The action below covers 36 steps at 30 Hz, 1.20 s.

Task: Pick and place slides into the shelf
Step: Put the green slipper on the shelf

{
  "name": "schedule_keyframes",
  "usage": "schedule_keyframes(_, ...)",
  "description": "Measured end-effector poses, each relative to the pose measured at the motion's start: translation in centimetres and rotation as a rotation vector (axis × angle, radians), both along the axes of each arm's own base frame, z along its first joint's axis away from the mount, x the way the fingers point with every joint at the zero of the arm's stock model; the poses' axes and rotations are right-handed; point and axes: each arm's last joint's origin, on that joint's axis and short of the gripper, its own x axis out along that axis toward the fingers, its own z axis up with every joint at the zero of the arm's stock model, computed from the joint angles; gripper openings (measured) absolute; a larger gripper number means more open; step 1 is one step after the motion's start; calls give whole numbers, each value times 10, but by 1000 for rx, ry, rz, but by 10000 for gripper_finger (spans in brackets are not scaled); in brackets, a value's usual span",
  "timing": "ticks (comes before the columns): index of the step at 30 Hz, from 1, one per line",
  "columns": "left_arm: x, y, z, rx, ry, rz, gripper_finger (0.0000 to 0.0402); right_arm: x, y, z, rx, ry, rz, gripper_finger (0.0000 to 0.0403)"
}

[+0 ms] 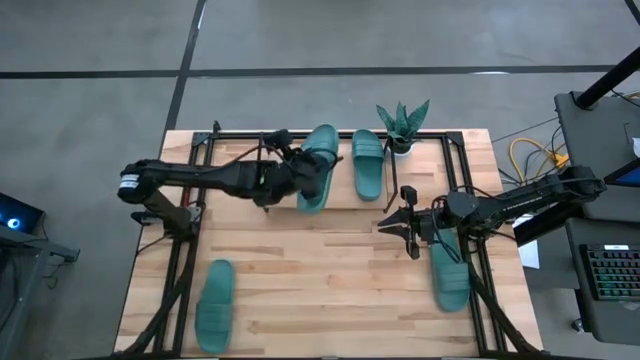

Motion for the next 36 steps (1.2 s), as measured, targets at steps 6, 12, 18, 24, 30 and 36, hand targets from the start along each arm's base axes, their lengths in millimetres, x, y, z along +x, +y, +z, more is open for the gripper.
schedule_keyframes(6, 11, 21, 0, 12, -24, -14, 0, 0, 0, 0, 17, 2, 0, 54)
schedule_keyframes(12, 17, 44, -4, -10, -24, -37, 0, 0, 0, 0, 17, 3, 0, 54)
schedule_keyframes(18, 19, 68, -13, -64, -14, -46, 0, 0, 0, 0, 17, 2, 1, 54)
schedule_keyframes(24, 25, 84, -22, -61, -25, -10, 0, 0, 0, 0, 15, 2, 1, 54)
schedule_keyframes(30, 43, 96, -41, -33, -38, 35, 0, 0, 0, 0, 14, 2, 1, 54)
schedule_keyframes(36, 55, 104, -66, 68, 69, 173, 0, 0, 0, 0, 14, 2, 1, 54)
